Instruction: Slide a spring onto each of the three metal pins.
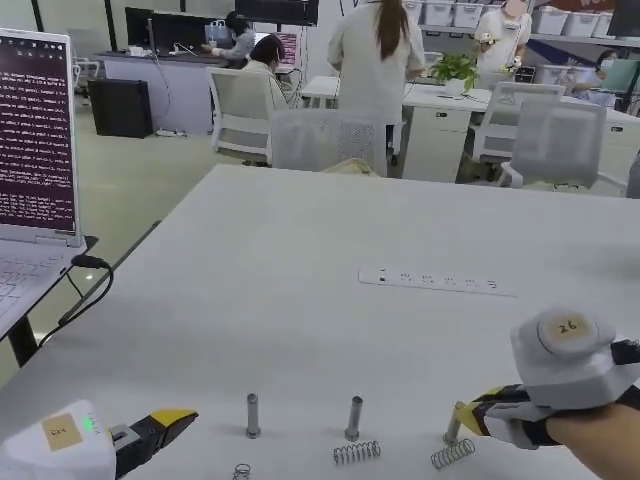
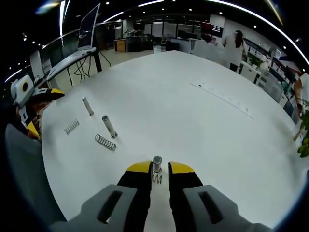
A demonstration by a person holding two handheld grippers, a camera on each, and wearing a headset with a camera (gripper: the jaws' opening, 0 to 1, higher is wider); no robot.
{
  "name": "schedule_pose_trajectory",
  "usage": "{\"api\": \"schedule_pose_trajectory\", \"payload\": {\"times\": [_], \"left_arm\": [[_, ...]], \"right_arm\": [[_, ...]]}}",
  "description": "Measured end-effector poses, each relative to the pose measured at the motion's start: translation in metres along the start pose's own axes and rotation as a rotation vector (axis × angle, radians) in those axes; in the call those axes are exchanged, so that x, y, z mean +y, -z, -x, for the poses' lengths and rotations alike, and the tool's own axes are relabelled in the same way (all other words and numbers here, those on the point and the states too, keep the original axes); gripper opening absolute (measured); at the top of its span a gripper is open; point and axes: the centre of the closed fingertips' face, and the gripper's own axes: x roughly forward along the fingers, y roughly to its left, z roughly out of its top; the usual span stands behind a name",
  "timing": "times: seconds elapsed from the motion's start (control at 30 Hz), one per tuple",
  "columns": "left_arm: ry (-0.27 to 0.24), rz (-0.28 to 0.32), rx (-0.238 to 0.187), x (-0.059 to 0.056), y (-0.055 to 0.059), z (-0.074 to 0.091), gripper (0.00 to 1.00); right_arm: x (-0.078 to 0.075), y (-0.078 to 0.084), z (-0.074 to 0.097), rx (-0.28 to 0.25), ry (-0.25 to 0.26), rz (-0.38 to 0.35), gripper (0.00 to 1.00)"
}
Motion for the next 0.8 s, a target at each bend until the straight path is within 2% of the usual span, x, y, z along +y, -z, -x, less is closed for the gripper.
{"api": "schedule_pose_trajectory", "payload": {"times": [0.47,0.8], "left_arm": [[0.0,0.003,0.007,0.0,0.002,-0.001,0.79],[0.001,0.01,0.014,0.0,0.006,-0.003,0.79]], "right_arm": [[-0.004,0.011,-0.001,0.012,-0.001,-0.003,0.12],[-0.001,0.023,-0.009,0.04,-0.035,0.007,0.15]]}}
